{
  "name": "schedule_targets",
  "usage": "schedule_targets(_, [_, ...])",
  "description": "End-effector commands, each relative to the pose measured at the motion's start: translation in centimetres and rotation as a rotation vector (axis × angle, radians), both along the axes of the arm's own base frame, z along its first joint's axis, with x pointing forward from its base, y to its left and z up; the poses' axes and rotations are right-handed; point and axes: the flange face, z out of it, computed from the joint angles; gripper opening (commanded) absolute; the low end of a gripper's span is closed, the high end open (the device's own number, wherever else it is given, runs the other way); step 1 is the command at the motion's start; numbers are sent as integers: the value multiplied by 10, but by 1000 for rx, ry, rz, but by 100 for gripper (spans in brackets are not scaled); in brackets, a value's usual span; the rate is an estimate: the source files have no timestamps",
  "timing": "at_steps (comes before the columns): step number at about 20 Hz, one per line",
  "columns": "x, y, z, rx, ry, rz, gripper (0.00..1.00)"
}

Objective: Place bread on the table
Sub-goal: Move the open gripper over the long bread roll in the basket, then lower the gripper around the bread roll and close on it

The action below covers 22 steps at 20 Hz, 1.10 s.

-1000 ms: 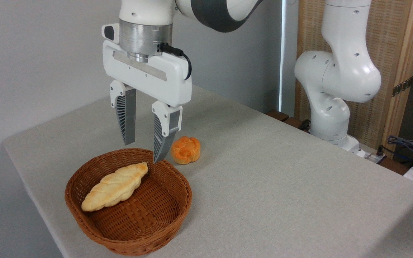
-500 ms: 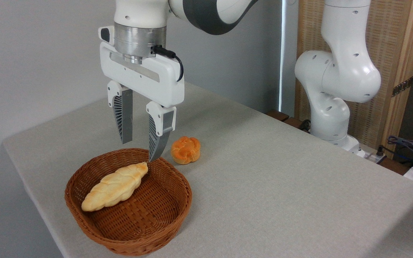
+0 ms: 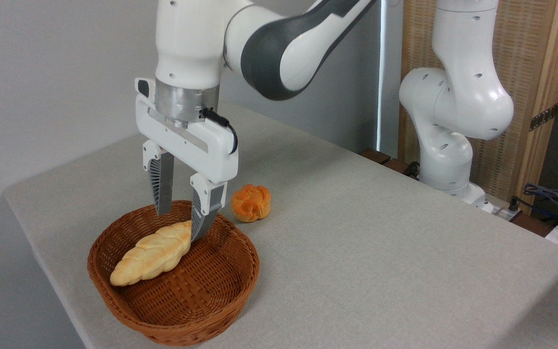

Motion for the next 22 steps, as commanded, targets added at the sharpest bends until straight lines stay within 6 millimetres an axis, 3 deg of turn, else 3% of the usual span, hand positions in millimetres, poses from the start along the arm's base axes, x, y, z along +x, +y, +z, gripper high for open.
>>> schedule_targets(1, [6, -19, -23, -38, 12, 3, 100])
schedule_targets(6, [19, -40, -48, -52, -19, 6, 100])
schedule_targets(10, [25, -43, -57, -93, -30, 37, 100])
schedule_targets(12, [24, -51, -61, -94, -26, 24, 100])
schedule_targets(22, [25, -48, -65, -28, -34, -29, 100])
